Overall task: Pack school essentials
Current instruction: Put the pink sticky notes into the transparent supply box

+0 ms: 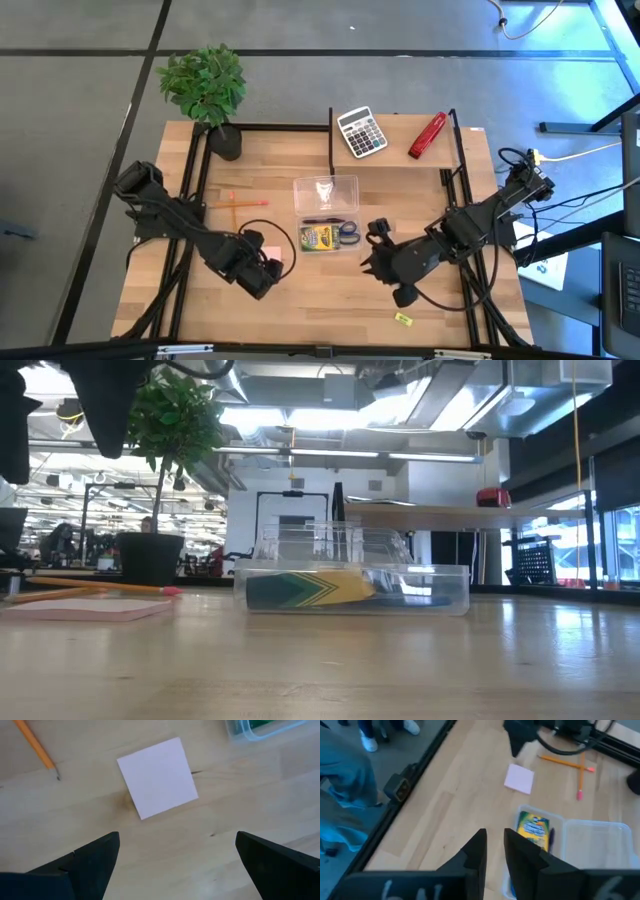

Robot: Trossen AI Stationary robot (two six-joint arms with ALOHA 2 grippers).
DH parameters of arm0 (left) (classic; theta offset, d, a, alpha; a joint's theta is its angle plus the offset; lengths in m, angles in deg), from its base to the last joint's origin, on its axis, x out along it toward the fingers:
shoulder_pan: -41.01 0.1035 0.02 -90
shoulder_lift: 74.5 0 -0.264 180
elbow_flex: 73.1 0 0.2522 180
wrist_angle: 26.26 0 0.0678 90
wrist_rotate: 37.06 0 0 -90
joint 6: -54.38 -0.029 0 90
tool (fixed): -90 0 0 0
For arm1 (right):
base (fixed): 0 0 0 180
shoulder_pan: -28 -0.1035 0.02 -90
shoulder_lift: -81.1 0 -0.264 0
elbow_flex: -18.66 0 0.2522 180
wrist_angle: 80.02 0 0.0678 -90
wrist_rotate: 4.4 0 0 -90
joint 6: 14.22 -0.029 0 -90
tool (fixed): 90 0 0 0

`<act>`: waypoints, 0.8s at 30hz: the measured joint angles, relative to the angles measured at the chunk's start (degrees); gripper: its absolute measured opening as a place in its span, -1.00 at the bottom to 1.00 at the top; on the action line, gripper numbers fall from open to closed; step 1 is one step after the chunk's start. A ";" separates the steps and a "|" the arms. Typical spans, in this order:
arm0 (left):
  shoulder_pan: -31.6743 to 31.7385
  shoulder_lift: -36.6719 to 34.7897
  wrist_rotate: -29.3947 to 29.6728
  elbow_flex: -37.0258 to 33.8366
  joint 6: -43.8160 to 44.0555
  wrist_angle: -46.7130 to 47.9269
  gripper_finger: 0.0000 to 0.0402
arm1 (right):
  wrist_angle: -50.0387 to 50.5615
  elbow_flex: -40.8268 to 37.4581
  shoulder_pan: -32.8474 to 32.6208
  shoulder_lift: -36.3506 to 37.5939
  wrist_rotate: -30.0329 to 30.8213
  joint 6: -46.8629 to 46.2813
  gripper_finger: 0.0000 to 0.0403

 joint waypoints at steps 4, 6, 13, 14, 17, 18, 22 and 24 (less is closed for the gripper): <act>-0.04 1.02 0.16 0.00 0.00 -0.86 0.95 | 0.26 0.00 0.23 -0.09 4.99 -1.41 -0.66; 0.00 1.20 0.20 0.00 0.00 -1.53 0.95 | 0.28 0.00 0.30 -0.13 6.59 -1.49 -0.66; 0.12 1.76 0.64 0.00 -0.03 -2.52 0.95 | -0.24 0.00 0.67 -0.13 10.11 -2.90 -0.66; 0.12 1.76 1.18 0.00 -0.14 -2.56 0.95 | -0.47 0.00 0.67 -0.13 10.09 -2.90 -0.66; 0.16 1.76 2.00 0.00 -0.17 -2.58 0.95 | -0.55 0.00 0.67 -0.13 9.86 -2.90 -0.66; 0.16 1.76 2.24 0.00 -0.17 -2.72 0.95 | -0.55 0.00 0.67 -0.13 9.73 -2.86 -0.66; 0.16 1.75 2.64 0.00 -0.55 -4.76 0.95 | -0.53 0.00 0.67 -0.13 9.70 -2.96 -0.66; 0.16 1.76 2.67 0.00 -2.10 -6.49 0.95 | -0.52 0.00 0.67 -0.13 9.70 -2.85 -0.66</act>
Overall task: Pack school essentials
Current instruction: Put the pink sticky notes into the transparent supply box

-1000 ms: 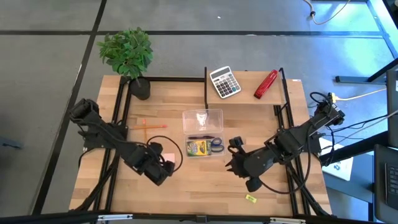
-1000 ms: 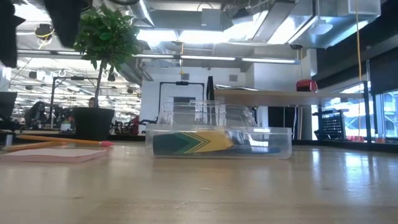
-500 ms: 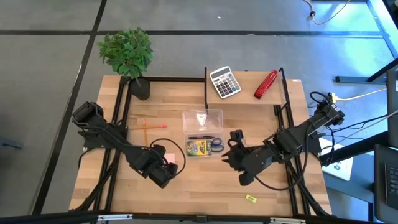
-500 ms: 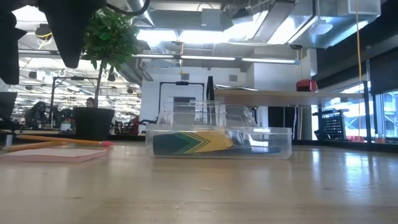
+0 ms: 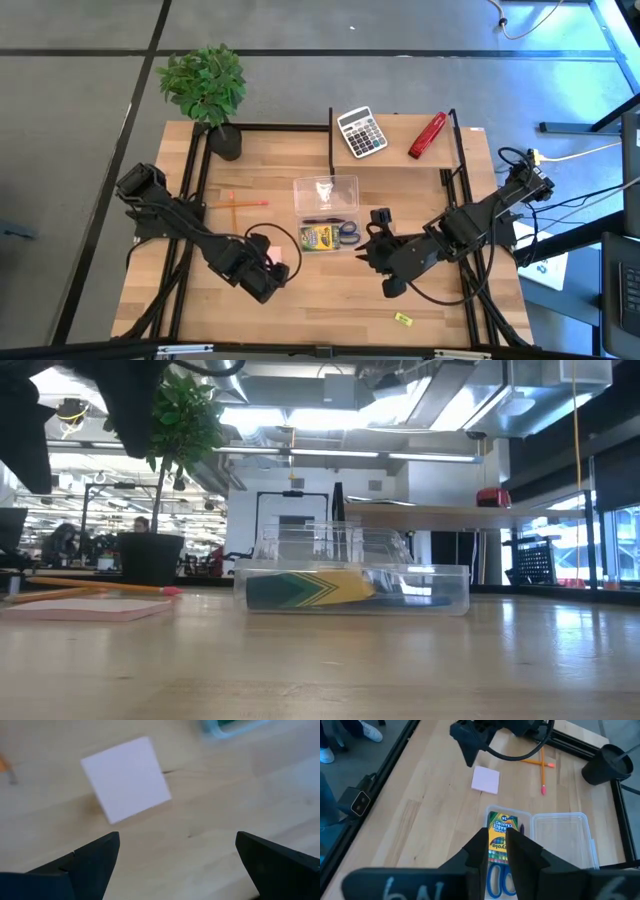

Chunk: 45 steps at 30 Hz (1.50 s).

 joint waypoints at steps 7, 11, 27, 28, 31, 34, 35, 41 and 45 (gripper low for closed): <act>0.00 0.00 2.04 0.00 -2.67 -5.63 0.95 | 0.00 0.00 0.00 -0.02 -0.03 -0.01 -0.66; 0.00 -0.02 4.33 0.00 -2.63 -4.79 0.95 | 0.00 0.00 0.00 -0.02 -0.07 0.04 -0.66; 0.74 0.94 3.41 -0.44 3.58 2.02 0.99 | 0.00 0.00 0.00 -0.03 -0.11 0.00 -0.66; 0.74 1.40 3.38 -0.80 3.84 1.99 0.99 | 0.00 0.00 0.00 -0.04 -0.11 -0.09 -0.66; 0.74 2.55 3.31 -1.58 6.50 0.08 0.99 | -0.04 0.00 0.00 -0.04 -0.11 0.06 -0.66; 0.81 2.54 3.30 -1.66 6.27 0.24 0.99 | -0.16 0.00 0.00 -0.04 -0.11 -0.11 -0.66; 0.95 2.54 3.20 -1.66 5.50 0.53 0.99 | -0.21 0.00 0.00 -0.04 -0.09 -0.08 -0.66; 2.36 2.89 -2.11 -1.68 6.76 5.02 0.99 | -0.24 0.00 0.00 -0.06 -0.11 0.02 -0.66; 3.79 4.82 -2.87 -1.66 5.67 4.36 0.99 | -0.28 0.02 0.00 -0.07 -0.11 -0.07 -0.66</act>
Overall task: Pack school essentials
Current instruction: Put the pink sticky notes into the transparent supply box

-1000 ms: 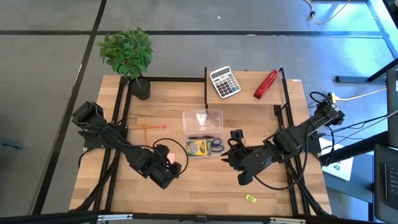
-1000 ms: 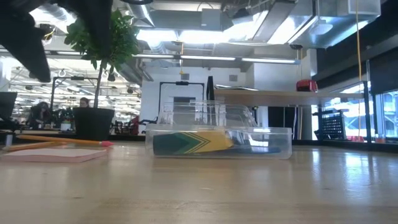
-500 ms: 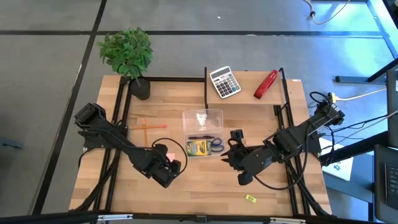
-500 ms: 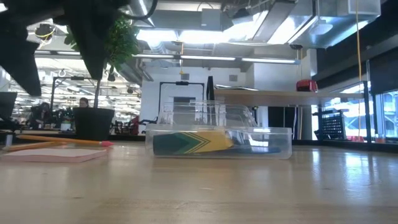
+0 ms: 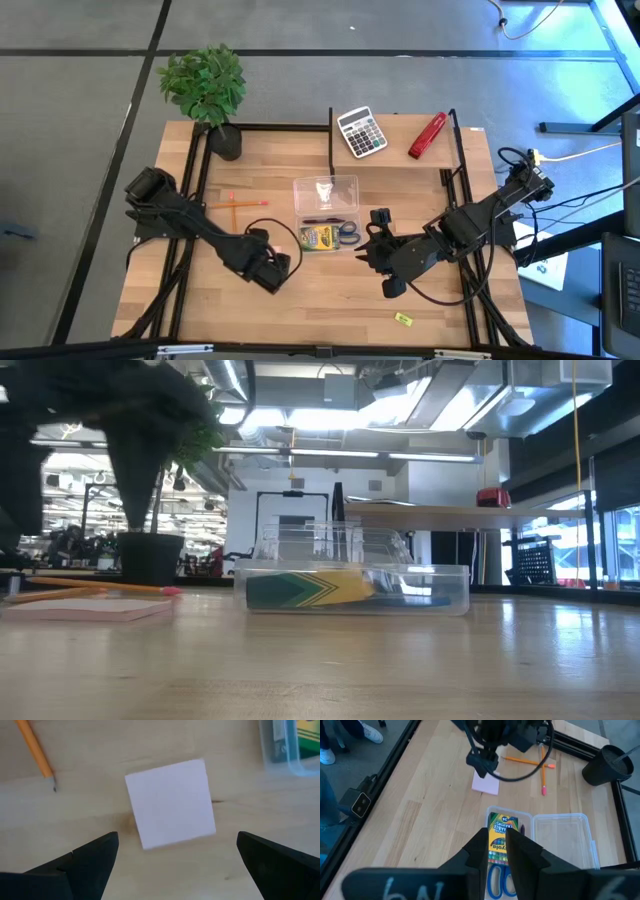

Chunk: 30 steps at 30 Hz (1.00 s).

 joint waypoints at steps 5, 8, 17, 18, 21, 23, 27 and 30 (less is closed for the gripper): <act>1.35 2.57 -0.80 -0.02 -0.73 -0.43 0.99 | -0.09 0.00 0.00 0.00 0.03 -0.03 -0.66; 1.65 3.65 -0.70 -0.02 -0.67 -1.23 0.99 | -0.09 0.00 0.00 0.02 0.02 0.04 -0.66; 0.38 3.86 0.25 -0.02 2.07 -2.80 0.99 | -0.09 0.00 -0.02 0.01 0.02 0.09 -0.66; 0.12 3.87 0.29 -0.02 2.54 -2.77 0.99 | -0.09 0.00 -0.02 0.00 0.02 0.05 -0.66; -0.49 4.81 0.34 -0.02 4.06 -2.39 0.99 | -0.09 0.00 -0.02 0.02 0.02 0.02 -0.66; -0.82 5.66 0.47 -0.02 4.97 -2.20 0.99 | -0.08 0.00 -0.02 0.00 0.02 0.07 -0.66; -1.01 6.31 2.33 -0.02 5.37 -2.68 0.99 | -0.11 0.00 -0.02 0.01 0.02 0.10 -0.66; -0.83 6.32 2.78 -0.02 5.36 -3.26 0.99 | -0.11 0.00 -0.02 0.02 0.02 -0.04 -0.66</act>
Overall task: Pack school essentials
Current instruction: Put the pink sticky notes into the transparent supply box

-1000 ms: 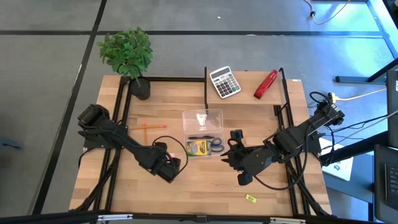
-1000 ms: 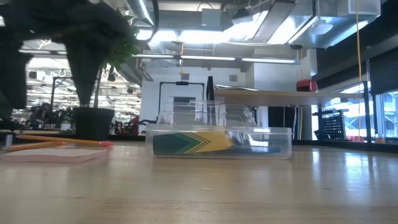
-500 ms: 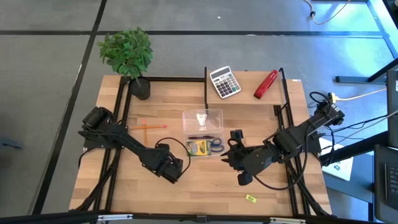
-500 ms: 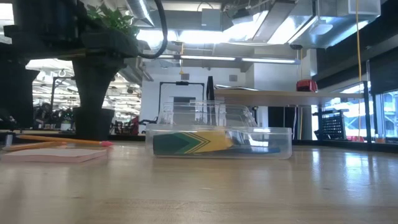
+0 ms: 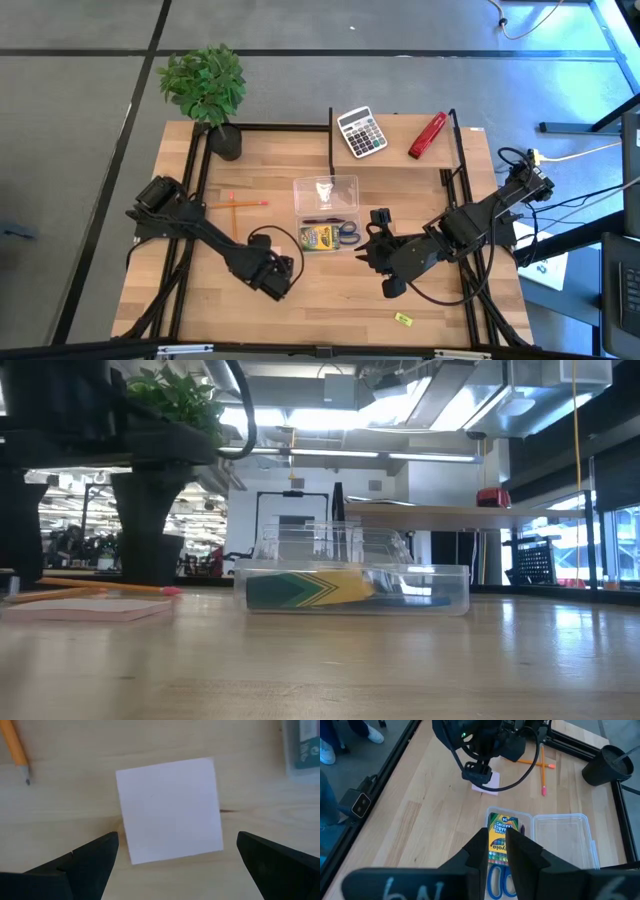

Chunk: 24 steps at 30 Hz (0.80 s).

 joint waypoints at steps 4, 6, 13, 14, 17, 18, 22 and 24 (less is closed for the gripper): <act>0.30 0.96 0.40 0.00 -1.08 -1.44 0.99 | 0.00 0.00 0.00 -0.02 0.00 0.06 -0.66; 0.49 1.81 0.20 0.00 -1.37 -1.80 0.99 | -0.02 0.00 0.00 -0.01 0.00 0.03 -0.66; 0.56 2.74 0.15 0.00 -1.13 -1.93 0.99 | -0.01 0.00 0.00 -0.02 0.00 0.13 -0.66; 0.66 2.74 0.14 0.00 -1.13 -1.95 0.99 | 0.00 0.00 0.02 -0.02 0.01 0.08 -0.66; 0.99 2.97 0.09 0.00 -1.08 -2.03 0.99 | -0.01 0.00 0.00 0.00 0.00 0.08 -0.66; 1.14 3.22 0.01 0.00 -1.04 -2.08 0.99 | -0.01 0.00 0.00 0.00 0.00 0.13 -0.66; 1.57 4.10 -0.98 0.04 -1.17 -2.06 0.99 | -0.02 0.00 0.00 0.00 0.00 0.08 -0.66; 1.96 4.10 -2.09 0.04 -1.40 -2.11 0.99 | 0.00 0.00 0.00 0.00 0.00 0.10 -0.66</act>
